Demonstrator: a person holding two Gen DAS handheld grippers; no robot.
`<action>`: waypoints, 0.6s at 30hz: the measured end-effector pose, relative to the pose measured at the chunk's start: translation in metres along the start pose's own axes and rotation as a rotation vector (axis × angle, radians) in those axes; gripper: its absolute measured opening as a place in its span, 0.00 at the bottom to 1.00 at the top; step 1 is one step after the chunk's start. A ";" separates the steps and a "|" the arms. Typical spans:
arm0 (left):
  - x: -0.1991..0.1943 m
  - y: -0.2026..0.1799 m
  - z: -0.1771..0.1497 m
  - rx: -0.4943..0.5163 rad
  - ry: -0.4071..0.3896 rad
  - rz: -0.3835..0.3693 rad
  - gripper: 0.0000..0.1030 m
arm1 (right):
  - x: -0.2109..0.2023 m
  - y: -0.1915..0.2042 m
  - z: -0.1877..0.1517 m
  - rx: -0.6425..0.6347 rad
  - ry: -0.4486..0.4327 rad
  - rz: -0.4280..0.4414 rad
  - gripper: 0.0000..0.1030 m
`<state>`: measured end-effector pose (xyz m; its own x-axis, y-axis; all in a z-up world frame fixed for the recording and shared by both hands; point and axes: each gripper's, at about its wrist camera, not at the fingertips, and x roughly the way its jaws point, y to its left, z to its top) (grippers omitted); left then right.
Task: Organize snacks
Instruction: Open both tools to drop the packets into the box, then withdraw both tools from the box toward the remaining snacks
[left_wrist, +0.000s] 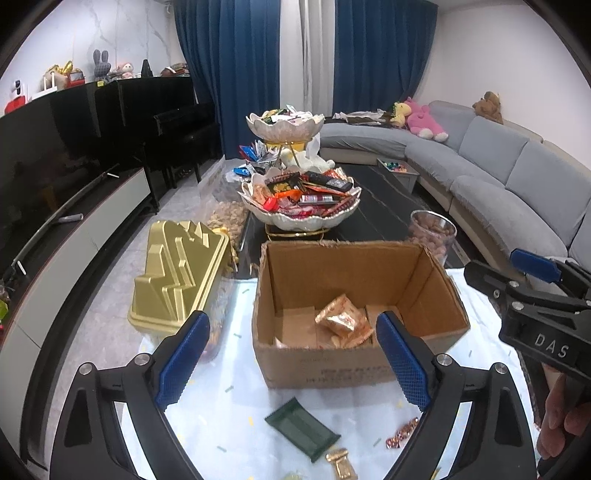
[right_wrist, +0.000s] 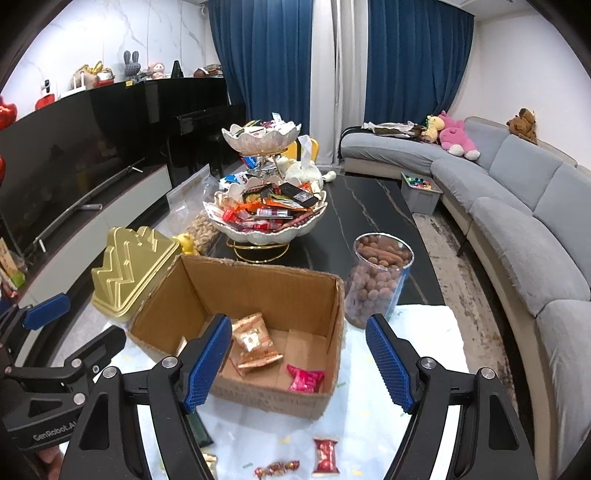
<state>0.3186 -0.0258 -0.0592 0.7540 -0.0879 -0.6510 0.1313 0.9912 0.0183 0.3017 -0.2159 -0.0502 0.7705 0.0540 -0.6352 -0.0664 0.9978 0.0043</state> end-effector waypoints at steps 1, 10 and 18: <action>-0.001 -0.002 -0.003 0.002 0.004 0.002 0.90 | -0.002 -0.001 -0.002 0.002 -0.002 -0.004 0.74; -0.019 -0.012 -0.021 0.030 -0.009 0.003 0.90 | -0.025 -0.005 -0.022 0.012 -0.025 -0.012 0.74; -0.032 -0.008 -0.036 0.036 -0.018 0.012 0.90 | -0.040 0.001 -0.034 -0.008 -0.039 -0.020 0.74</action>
<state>0.2704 -0.0269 -0.0658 0.7671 -0.0780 -0.6367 0.1447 0.9880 0.0533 0.2489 -0.2181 -0.0513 0.7956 0.0352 -0.6047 -0.0553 0.9984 -0.0147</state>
